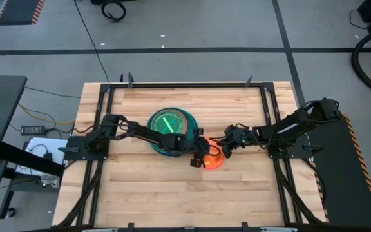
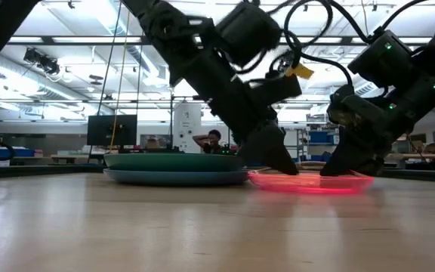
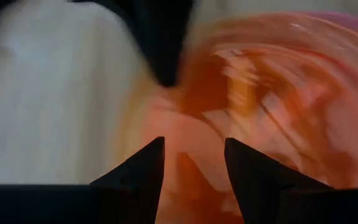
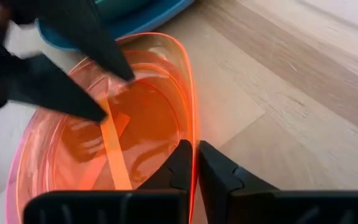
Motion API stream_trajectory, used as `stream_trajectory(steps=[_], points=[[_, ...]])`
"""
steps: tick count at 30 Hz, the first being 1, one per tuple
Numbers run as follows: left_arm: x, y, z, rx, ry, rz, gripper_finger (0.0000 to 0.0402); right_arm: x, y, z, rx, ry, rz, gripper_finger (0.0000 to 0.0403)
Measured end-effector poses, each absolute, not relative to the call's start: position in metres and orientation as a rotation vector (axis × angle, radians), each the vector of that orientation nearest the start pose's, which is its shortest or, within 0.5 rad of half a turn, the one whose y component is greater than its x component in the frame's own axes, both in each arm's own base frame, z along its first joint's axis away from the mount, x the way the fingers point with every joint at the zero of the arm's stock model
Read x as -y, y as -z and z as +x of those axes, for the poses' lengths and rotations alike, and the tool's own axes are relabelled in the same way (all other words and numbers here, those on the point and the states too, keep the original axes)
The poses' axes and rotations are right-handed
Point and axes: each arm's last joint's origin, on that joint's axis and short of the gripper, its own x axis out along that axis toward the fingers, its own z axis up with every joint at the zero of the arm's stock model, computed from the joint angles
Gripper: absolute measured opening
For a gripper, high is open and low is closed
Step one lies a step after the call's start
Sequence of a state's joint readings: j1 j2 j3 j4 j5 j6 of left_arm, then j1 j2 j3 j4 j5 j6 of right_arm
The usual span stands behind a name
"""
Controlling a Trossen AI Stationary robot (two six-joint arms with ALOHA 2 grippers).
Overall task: Stack plastic plates
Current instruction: Stack the transparent orange plate on top of the transparent light-green plate
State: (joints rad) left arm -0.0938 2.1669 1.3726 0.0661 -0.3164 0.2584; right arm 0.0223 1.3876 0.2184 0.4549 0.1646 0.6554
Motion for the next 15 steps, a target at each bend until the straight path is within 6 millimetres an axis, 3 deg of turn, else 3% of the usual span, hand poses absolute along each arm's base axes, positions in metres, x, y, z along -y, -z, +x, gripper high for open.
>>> stream_trajectory(steps=[4,15], points=[[0.036,-0.145,0.451,-0.693,-0.218,0.423,0.0178,0.0,-0.098,0.196,-0.637,0.366,0.564,0.0026],[0.057,-0.184,0.428,-0.761,-0.157,0.432,0.0187,0.011,-0.113,0.196,-0.643,0.385,0.599,0.0025]])
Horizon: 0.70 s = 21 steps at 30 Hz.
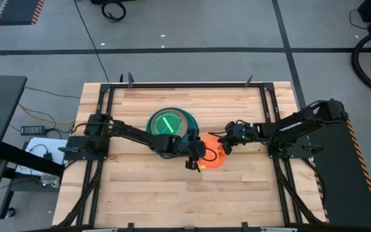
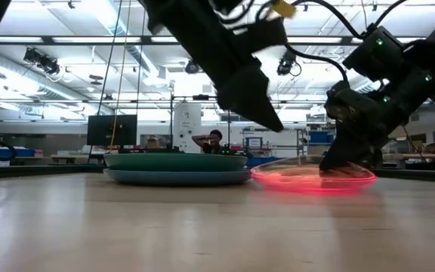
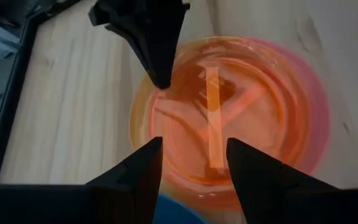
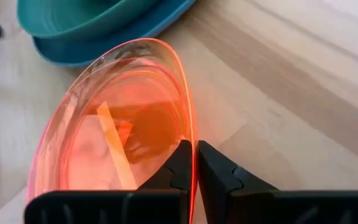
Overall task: Stack plastic plates
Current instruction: Stack the transparent orange plate on top of the transparent light-green plate
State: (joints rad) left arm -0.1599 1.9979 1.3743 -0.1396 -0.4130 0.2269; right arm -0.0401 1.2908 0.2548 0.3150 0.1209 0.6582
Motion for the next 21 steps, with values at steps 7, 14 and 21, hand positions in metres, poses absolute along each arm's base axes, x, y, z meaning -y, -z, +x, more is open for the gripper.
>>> stream_trajectory(steps=[7,14,21], points=[[0.069,-0.193,0.419,-0.782,-0.137,0.422,0.0187,0.013,-0.136,0.2,-0.624,0.365,0.586,0.0026],[0.072,-0.189,0.409,-0.87,-0.177,0.288,0.0187,0.011,-0.148,0.202,-0.597,0.335,0.49,0.0025],[0.047,-0.188,0.412,-0.891,-0.195,0.111,0.0188,-0.002,-0.147,0.202,-0.608,0.325,0.375,0.0025]])
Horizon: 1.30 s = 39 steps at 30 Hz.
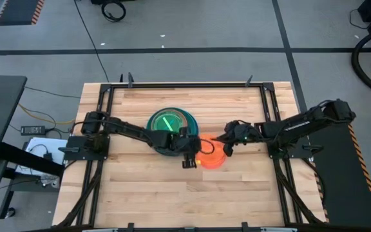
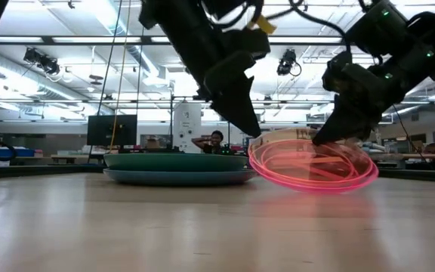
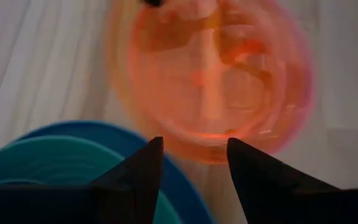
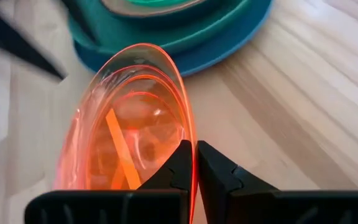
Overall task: Stack plastic plates
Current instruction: Stack the transparent orange plate on top of the transparent light-green plate
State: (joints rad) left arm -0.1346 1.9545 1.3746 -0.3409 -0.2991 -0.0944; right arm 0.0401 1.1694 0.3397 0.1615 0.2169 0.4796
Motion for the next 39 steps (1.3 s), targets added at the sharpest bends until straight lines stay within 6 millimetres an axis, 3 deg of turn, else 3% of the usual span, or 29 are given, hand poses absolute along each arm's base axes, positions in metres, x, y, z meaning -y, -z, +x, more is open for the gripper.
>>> stream_trajectory(steps=[15,29,39], points=[[0.004,-0.192,0.417,-0.856,-0.229,-0.13,0.0188,-0.014,-0.148,0.201,-0.617,0.299,0.072,0.0025],[-0.006,-0.205,0.425,-0.775,-0.224,-0.107,0.0186,-0.013,-0.153,0.205,-0.547,0.303,0.128,0.0025],[-0.011,-0.207,0.427,-0.747,-0.226,-0.097,0.0127,-0.014,-0.154,0.206,-0.532,0.305,0.205,0.0025]])
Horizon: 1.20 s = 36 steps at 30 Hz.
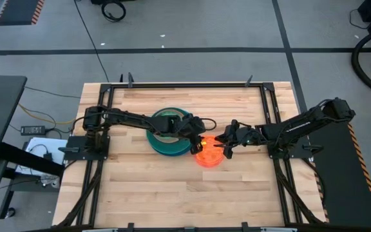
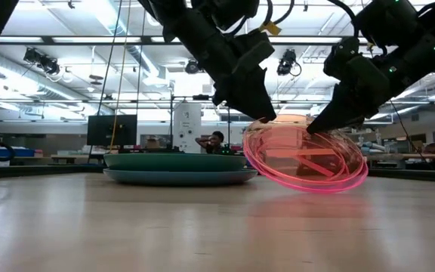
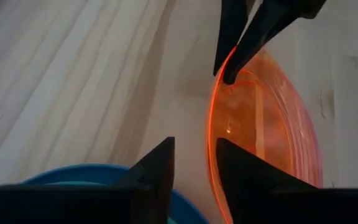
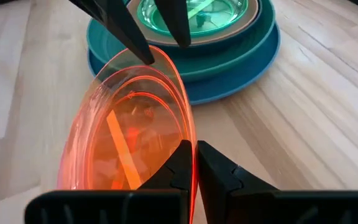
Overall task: Stack plastic plates
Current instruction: Stack the transparent orange plate on top of the transparent light-green plate
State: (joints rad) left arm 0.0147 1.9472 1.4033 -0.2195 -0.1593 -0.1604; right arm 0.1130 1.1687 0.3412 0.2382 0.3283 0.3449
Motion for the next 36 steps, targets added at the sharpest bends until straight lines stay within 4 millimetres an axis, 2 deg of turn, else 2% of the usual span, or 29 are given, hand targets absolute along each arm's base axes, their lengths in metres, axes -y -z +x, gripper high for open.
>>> stream_trajectory(steps=[16,21,28,32,36], points=[[-0.017,-0.207,0.427,-0.762,-0.202,-0.007,0.001,-0.009,-0.155,0.207,-0.505,0.312,0.386,0.0029],[-0.017,-0.207,0.427,-0.758,-0.204,-0.012,0.0008,-0.009,-0.154,0.206,-0.522,0.311,0.383,0.0044],[-0.017,-0.206,0.427,-0.764,-0.217,-0.04,0.0008,-0.011,-0.149,0.203,-0.599,0.275,0.391,0.0094],[-0.02,-0.205,0.425,-0.778,-0.223,-0.082,0.0008,-0.01,-0.154,0.201,-0.598,0.197,0.422,0.0114],[-0.021,-0.201,0.422,-0.827,-0.211,-0.114,0.0008,-0.008,-0.158,0.193,-0.622,0.207,0.436,0.0117]])
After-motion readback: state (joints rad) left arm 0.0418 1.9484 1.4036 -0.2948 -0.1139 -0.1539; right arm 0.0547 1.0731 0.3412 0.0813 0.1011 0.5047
